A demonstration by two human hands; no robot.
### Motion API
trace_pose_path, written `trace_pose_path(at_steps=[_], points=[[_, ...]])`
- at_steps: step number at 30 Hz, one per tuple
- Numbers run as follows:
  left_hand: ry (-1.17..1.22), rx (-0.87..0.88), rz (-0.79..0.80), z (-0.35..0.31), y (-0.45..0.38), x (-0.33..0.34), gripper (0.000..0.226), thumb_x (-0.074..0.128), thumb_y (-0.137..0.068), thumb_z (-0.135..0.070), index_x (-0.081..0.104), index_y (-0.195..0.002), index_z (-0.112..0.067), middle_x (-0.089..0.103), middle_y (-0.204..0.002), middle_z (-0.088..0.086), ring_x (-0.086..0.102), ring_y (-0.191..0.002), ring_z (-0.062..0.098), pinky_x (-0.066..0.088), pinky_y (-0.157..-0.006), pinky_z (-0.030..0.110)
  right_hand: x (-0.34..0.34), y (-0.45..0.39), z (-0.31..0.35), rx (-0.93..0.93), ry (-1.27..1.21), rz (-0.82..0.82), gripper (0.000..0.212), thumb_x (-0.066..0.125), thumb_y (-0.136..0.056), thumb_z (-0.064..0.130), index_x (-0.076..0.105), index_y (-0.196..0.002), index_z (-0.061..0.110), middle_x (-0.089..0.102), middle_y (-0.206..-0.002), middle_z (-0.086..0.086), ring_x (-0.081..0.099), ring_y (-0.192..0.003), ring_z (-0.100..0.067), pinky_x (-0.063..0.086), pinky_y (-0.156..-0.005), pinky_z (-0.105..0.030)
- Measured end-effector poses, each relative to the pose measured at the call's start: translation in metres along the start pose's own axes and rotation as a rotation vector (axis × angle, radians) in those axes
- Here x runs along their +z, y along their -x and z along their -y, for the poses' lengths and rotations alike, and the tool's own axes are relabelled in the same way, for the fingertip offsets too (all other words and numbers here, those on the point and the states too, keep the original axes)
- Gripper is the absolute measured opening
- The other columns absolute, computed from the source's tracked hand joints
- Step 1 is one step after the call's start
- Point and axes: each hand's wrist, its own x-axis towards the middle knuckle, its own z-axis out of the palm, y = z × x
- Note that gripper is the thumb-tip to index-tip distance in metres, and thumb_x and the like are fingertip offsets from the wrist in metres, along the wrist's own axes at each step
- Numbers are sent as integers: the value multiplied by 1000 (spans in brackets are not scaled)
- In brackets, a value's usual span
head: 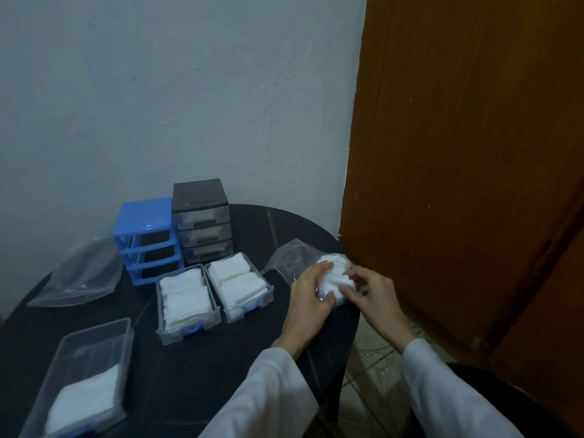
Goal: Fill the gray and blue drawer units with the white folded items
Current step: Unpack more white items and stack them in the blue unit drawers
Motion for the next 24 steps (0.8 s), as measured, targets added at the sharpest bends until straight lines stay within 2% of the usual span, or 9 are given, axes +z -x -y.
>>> trace_pose_path(at_steps=[3,7,10,14,18,21,24], points=[[-1,12,-5,1,-1,0,49,62,-79,0,56,-124,-18,55,-129,-3,50,-117,5,40,-102,20,-6,2,-4,17,-46,3,15,63,-85,10,61,-100,13,61,-97,2,56,-87,-5,45,-66,-7],[10,40,-20,0,-1,0,43,65,-82,-4,57,-121,-19,55,-126,-9,49,-115,2,37,-96,7,-22,4,-3,30,-124,-28,13,61,-86,8,59,-97,16,61,-92,5,57,-83,-4,46,-64,-9],[0,61,-5,-1,-1,0,43,65,-82,-4,57,-120,-23,53,-125,-13,44,-120,-1,32,-102,10,-35,7,1,6,-186,-28,16,60,-87,8,58,-102,16,59,-96,8,57,-85,-1,47,-65,-9],[16,89,-4,-6,0,-1,42,66,-82,-6,59,-113,-33,55,-131,-6,41,-129,4,32,-106,19,-49,10,11,-11,-192,-15,19,57,-90,9,60,-106,19,53,-100,20,53,-89,1,45,-65,-5],[85,102,-30,-17,6,-3,49,66,-81,-4,56,-101,-47,55,-127,-10,44,-127,7,33,-99,7,-58,10,23,-27,-180,-10,14,57,-90,13,61,-102,18,54,-98,19,51,-88,4,46,-63,-6],[125,67,-68,-25,13,-14,44,62,-85,-4,57,-107,-42,55,-127,-9,47,-123,6,38,-99,14,-59,8,36,-53,-229,-11,11,61,-88,12,63,-98,16,58,-97,14,53,-87,4,46,-63,-5],[155,59,-164,-33,24,-36,35,57,-87,-3,60,-111,-28,57,-122,-11,51,-117,3,44,-94,17,-49,5,52,-51,-291,35,10,65,-84,14,64,-93,18,62,-98,7,58,-90,-2,50,-61,-12]])
